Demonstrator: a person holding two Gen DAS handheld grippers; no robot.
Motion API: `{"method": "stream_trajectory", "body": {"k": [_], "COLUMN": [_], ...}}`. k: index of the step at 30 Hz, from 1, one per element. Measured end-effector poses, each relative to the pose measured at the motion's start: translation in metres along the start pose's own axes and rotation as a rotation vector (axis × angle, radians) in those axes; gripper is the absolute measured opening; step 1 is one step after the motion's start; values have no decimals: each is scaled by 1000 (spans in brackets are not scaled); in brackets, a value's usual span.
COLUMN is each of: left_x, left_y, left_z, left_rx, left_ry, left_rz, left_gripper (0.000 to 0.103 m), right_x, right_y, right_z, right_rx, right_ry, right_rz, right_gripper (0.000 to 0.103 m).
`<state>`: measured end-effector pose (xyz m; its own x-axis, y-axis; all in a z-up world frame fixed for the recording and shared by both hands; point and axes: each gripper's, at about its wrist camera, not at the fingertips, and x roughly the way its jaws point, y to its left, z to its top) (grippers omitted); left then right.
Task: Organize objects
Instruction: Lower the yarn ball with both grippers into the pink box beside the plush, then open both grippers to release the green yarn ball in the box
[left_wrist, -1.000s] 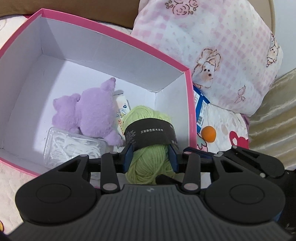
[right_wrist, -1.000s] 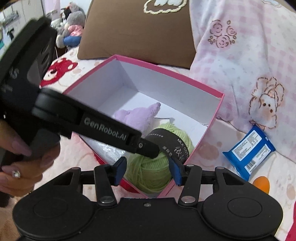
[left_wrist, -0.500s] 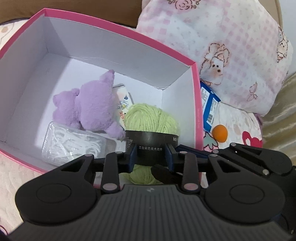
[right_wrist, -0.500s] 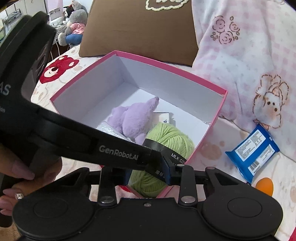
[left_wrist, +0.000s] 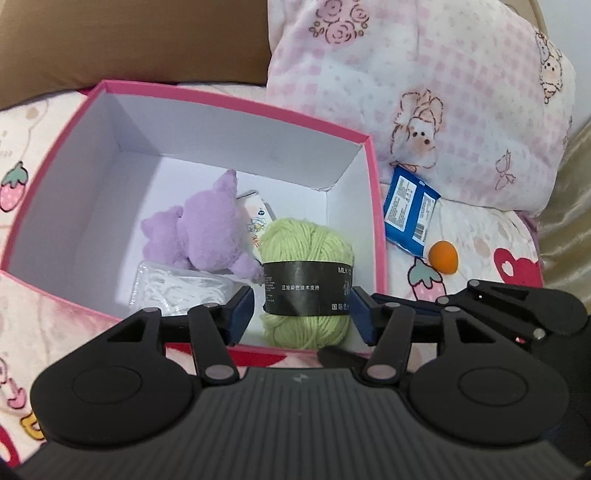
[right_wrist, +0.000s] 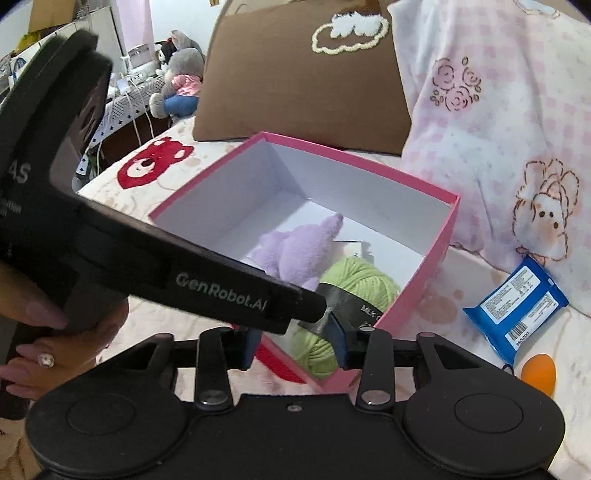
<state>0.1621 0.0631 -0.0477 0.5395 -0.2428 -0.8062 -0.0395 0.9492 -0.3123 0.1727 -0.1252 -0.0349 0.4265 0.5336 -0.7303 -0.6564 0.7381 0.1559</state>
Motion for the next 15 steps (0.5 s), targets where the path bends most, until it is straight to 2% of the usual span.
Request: {"method": "stream_trajectory", "body": {"k": [3,7,11,15], "left_x": [-20,-48,-75,-99], "left_y": [-1,-5,-13,-18], "left_z": [-3,-5,-7,-10], "left_rx": [-7,13,68,83], "left_ry": [-17,-25,-48,-50], "left_rz": [9,45,77,99], "left_gripper": [64,65,65,65], "right_x": [-9,-26,-41,-62], "right_y": [8,16,26,28], "right_z": [0,5,11,13], "right_rx": [-31,-58,-106,-86], "right_ry": [-15,-42,-41,-54], "right_rz": [-1,2,-50,-4], "right_gripper": [59,68,68,69]}}
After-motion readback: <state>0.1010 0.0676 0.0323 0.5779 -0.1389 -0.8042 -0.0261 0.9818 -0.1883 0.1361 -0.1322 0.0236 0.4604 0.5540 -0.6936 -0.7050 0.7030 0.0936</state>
